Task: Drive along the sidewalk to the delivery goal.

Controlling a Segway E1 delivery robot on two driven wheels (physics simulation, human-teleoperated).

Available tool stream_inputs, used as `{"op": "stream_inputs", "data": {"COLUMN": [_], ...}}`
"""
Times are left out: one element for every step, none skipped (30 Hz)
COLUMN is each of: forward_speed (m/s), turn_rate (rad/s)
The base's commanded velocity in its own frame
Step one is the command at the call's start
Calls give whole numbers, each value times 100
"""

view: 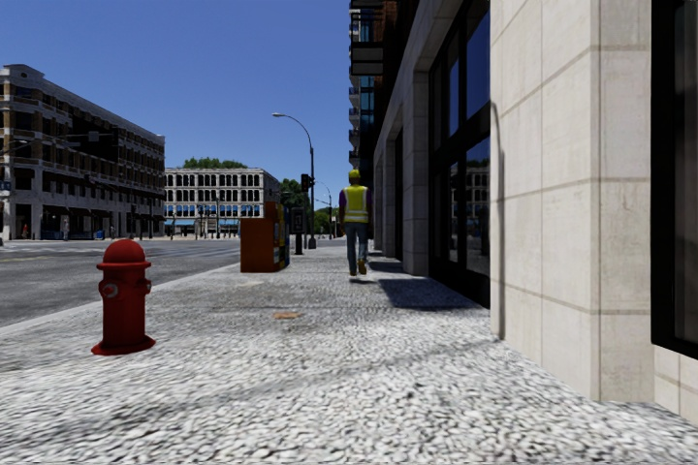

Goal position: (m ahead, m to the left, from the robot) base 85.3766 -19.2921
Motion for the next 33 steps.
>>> {"op": "stream_inputs", "data": {"forward_speed": [103,102,102,101,99,96,94,94,94,93,93,93,93,93,93,93,93,93,93,93,92,92,92,92,92,92,92,92,93,95,95,95,96], "turn_rate": [0,0,0,0,0,0,0,0,0,0,0,0,0,0,0,0,0,0,0,0,0,0,0,0,0,0,0,0,0,0,0,0,0]}}
